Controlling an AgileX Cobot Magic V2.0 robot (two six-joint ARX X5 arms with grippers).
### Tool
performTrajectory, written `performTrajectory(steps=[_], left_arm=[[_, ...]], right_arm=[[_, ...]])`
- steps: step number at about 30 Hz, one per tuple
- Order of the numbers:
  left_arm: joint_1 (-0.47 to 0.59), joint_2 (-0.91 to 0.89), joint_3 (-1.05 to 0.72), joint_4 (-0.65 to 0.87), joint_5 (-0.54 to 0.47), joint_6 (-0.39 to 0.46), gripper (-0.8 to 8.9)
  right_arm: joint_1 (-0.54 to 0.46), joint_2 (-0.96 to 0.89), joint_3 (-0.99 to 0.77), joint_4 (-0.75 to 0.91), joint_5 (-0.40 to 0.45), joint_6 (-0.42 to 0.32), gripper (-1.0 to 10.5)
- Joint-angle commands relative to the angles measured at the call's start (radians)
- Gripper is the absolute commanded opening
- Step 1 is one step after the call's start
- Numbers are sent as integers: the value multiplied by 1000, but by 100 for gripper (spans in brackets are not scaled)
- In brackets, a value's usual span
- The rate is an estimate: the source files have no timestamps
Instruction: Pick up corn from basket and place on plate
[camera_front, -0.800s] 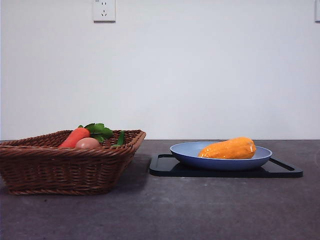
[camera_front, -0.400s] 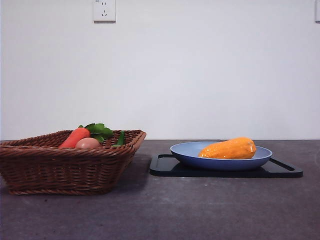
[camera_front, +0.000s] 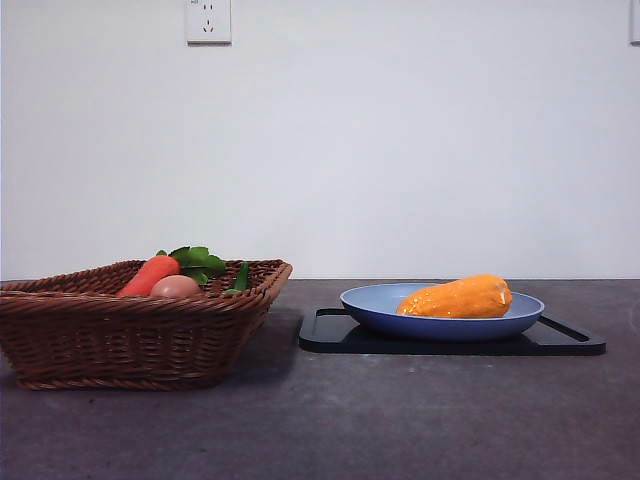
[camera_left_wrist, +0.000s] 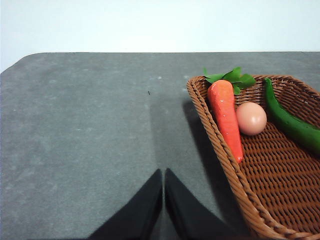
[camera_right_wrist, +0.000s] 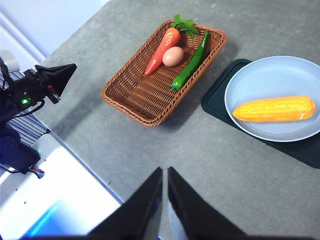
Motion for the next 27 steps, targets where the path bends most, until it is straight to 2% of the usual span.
performTrajectory(steps=[1,14,18,22,27], left_arm=[[2,-2,-26,-9,3,-2,8],[2,-2,-26,-9,3,-2,8],[2,-2,-26,-9,3,-2,8],[2,-2,-26,-9,3,-2,8],[2,-2,-26,-9,3,-2,8]], right_arm=[[4,4,22,10,-1,6,4],[4,4,22,10,-1,5,4],[-7,0,21,16,24,-93,4],[-90,-69,-21,159,148,-159,4],[-229,-218,-206,406,157,-164,4]])
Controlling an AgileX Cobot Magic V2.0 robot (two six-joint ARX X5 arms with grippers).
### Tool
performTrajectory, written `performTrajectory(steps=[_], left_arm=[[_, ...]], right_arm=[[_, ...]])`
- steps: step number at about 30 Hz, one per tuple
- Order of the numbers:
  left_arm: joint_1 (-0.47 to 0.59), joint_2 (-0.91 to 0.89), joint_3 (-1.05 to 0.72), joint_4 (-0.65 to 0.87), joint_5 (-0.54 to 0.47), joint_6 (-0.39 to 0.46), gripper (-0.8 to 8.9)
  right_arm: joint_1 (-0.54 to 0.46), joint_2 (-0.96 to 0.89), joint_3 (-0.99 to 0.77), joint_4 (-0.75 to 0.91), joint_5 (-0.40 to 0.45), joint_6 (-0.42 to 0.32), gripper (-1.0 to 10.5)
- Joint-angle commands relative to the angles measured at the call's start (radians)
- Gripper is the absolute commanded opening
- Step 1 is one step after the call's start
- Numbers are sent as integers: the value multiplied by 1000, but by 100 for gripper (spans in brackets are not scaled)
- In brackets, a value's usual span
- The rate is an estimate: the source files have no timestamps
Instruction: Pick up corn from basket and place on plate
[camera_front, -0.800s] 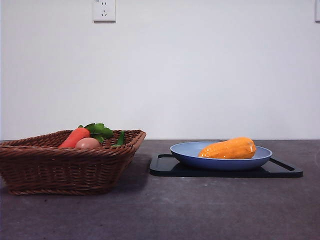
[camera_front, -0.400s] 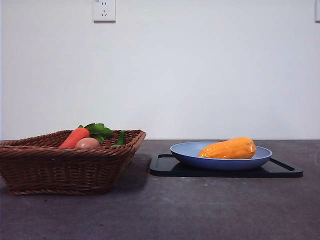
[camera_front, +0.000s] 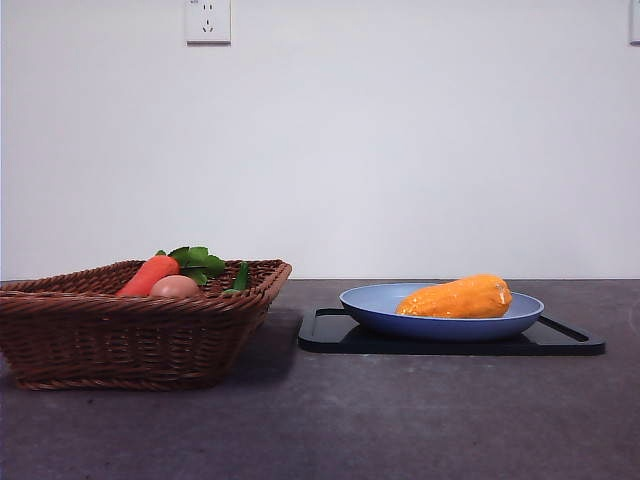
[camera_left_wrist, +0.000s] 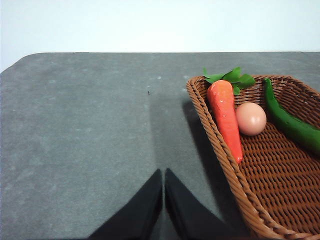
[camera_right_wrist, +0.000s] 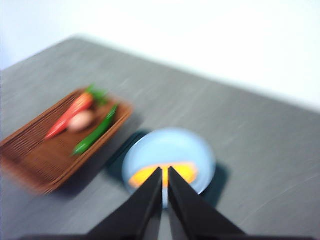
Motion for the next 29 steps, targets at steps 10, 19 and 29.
performTrajectory(steps=[10,19,29], left_arm=[[2,-2,-26,-9,3,-2,8],[2,-2,-26,-9,3,-2,8],[2,-2,-26,-9,3,-2,8]], right_arm=[[-142,-327,-599,618,188,-24,4],[-142,-499,-967,882,214,-5,4],[-142,-597,-1154,887,315,28,4]])
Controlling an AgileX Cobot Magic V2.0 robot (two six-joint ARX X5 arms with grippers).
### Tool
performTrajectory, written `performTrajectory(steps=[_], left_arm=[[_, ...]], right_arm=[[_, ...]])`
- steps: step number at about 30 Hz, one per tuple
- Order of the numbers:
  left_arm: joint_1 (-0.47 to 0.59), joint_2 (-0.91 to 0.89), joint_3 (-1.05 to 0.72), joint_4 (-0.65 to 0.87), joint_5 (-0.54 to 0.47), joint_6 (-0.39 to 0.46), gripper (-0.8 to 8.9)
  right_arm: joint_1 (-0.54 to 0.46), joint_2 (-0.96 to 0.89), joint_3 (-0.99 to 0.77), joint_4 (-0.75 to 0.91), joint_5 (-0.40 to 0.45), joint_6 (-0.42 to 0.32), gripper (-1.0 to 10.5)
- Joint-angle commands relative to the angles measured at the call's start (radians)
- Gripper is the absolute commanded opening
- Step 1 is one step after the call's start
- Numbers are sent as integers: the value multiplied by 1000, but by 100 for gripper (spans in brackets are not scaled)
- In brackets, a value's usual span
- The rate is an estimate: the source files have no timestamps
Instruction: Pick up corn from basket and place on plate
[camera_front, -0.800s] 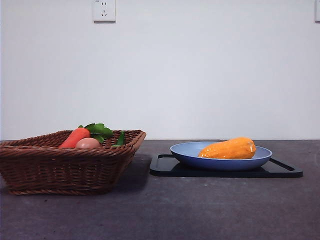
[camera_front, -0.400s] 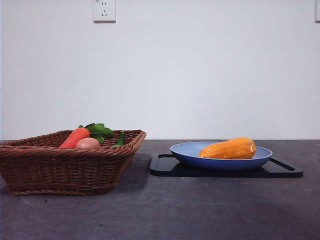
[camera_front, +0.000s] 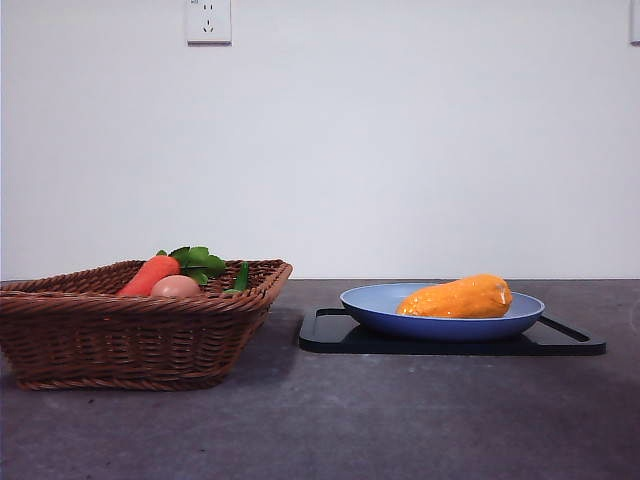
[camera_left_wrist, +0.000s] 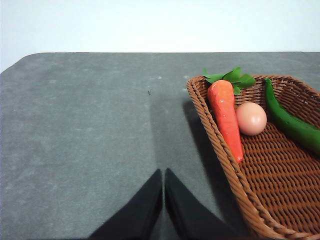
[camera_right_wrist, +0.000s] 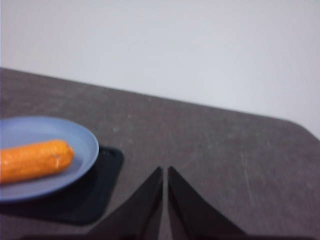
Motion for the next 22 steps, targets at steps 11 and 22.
performTrajectory(steps=[11,22], left_arm=[[2,-2,-26,-9,3,-2,8],[2,-2,-26,-9,3,-2,8]], right_arm=[[-1,-2,-38,-66,44,27,4],[-1,-2,-38,-65,43,27,4]])
